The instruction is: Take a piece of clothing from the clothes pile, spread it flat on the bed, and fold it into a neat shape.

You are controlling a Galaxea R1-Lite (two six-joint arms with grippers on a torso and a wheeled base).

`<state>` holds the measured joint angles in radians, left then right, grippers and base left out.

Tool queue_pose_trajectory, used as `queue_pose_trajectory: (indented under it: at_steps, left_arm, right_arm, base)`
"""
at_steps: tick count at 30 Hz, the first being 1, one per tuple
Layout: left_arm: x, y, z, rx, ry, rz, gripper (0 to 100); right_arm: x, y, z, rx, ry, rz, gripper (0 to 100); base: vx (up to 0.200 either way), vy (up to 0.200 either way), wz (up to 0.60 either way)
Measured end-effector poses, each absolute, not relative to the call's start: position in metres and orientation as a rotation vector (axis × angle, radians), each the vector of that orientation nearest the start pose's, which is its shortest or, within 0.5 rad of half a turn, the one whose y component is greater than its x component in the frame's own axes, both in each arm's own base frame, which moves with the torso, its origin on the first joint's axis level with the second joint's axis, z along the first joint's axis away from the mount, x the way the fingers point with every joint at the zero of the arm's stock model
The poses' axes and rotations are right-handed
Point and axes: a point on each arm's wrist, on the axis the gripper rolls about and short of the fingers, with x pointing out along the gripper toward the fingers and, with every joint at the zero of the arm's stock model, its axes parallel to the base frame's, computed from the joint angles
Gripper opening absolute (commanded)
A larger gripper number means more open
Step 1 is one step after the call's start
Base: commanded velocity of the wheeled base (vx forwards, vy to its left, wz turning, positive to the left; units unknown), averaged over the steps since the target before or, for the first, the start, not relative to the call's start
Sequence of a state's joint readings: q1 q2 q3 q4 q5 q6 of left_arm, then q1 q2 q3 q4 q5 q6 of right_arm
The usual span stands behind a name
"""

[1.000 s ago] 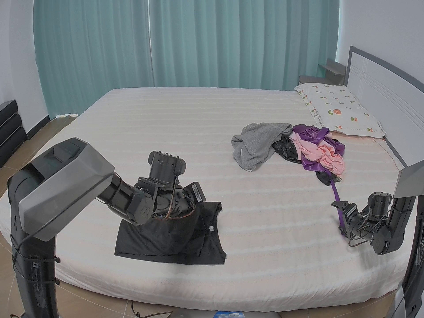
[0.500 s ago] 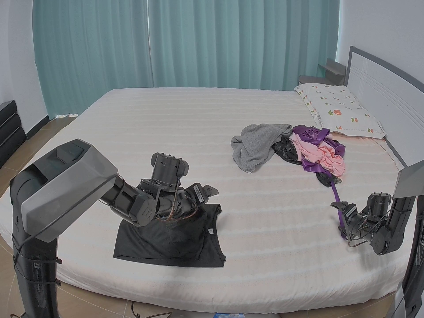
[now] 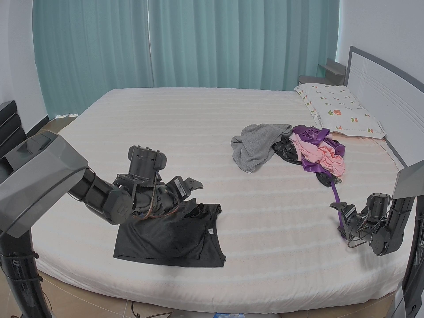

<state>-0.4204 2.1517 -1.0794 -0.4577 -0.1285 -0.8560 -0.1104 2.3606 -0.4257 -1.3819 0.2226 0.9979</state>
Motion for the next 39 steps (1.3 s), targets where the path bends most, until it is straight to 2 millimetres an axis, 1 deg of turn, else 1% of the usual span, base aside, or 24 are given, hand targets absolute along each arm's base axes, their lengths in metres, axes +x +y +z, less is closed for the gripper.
queue_pose_trajectory:
  at_steps: [2, 7, 13, 18, 23, 29, 34, 39]
  left_arm:
    - [0.358, -0.155, 0.069, -0.737, 0.815, -0.214, 100]
    - [0.345, -0.128, 0.061, -0.871, 0.849, -0.194, 100]
    - [0.334, -0.097, 0.056, -0.974, 0.8, -0.211, 100]
    - [0.328, -0.078, 0.041, -1.004, 0.822, -0.158, 100]
    - [0.327, -0.073, 0.03, -1.009, 0.844, -0.128, 100]
    - [0.327, -0.073, 0.024, -1.009, 0.859, -0.117, 100]
    - [0.327, -0.073, 0.022, -1.009, 0.864, -0.114, 100]
    - [0.327, -0.073, 0.02, -1.009, 0.867, -0.112, 100]
  right_arm:
    - [0.307, -0.029, -0.033, 1.061, 0.558, -0.174, 100]
    - [0.306, -0.029, -0.033, 1.058, 0.559, -0.172, 100]
    - [0.306, -0.028, -0.033, 1.05, 0.56, -0.174, 100]
    - [0.305, -0.017, -0.034, 1.007, 0.576, -0.159, 100]
    - [0.302, 0.0, -0.032, 0.966, 0.582, -0.16, 100]
    - [0.293, 0.027, -0.022, 0.91, 0.606, -0.099, 100]
    - [0.286, 0.054, -0.015, 0.852, 0.631, -0.055, 100]
    - [0.279, 0.089, -0.012, 0.751, 0.674, -0.026, 100]
  base:
    - [0.0, 0.0, 0.0]
    - [0.0, 0.2, 0.0]
    - [0.0, 0.2, 0.0]
    - [0.0, 0.2, 0.0]
    - [0.0, 0.2, 0.0]
    - [0.0, 0.2, 0.0]
    - [0.0, 0.2, 0.0]
    - [0.0, 0.2, 0.0]
